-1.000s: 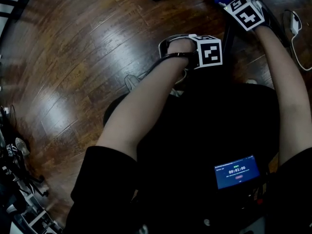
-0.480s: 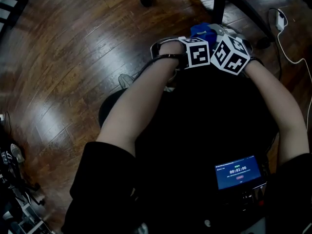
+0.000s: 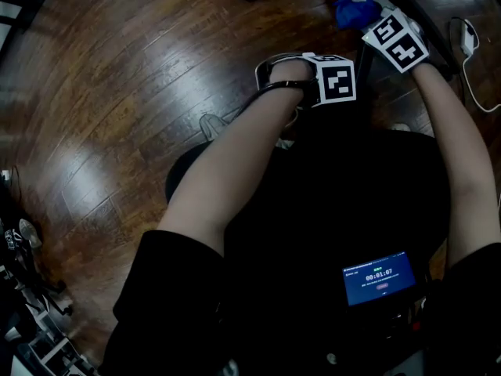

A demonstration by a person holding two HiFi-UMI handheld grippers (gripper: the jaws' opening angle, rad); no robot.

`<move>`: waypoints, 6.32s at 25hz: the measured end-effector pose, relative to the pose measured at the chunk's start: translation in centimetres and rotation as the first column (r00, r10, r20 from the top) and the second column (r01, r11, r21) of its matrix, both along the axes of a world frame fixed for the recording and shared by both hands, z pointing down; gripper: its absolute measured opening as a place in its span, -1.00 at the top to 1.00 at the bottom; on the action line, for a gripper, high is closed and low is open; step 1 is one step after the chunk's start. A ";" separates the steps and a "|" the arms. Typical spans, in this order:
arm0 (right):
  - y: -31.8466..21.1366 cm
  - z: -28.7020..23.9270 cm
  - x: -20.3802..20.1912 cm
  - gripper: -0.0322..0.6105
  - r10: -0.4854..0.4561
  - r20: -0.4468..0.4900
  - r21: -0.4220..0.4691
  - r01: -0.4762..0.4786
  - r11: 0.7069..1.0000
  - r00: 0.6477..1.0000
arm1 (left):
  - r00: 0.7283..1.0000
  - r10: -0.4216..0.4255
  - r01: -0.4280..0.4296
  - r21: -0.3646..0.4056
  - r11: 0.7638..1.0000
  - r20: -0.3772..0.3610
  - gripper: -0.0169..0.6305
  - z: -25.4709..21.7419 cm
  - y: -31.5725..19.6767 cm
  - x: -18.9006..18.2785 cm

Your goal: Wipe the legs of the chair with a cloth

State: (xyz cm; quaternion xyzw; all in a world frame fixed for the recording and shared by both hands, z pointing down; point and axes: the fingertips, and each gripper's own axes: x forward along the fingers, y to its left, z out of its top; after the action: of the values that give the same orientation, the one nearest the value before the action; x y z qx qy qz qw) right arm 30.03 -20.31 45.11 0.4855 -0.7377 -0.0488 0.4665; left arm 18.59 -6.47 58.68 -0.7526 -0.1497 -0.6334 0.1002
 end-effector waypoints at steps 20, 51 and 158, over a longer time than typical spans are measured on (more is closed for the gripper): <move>1.3 0.0 -1.2 0.64 -0.025 -0.012 0.009 0.025 1.000 1.000 | 1.000 0.003 -0.004 0.033 0.999 0.031 0.16 0.1 -0.4 -0.6; -5.0 -3.4 5.8 0.64 0.138 0.159 0.185 -0.167 0.968 0.978 | 0.999 0.006 -0.008 -0.064 0.998 -0.044 0.16 0.7 0.4 0.8; -5.6 -2.6 5.7 0.59 0.139 0.052 0.081 -0.143 0.986 0.989 | 0.998 -0.028 0.023 -0.078 0.997 -0.060 0.16 0.3 0.1 1.1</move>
State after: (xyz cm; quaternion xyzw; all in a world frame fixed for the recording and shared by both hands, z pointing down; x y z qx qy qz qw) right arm 35.75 -25.90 42.49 0.5568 -0.7093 -0.0353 0.4308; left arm 19.64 -6.35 58.98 -0.7767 -0.1616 -0.6051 0.0673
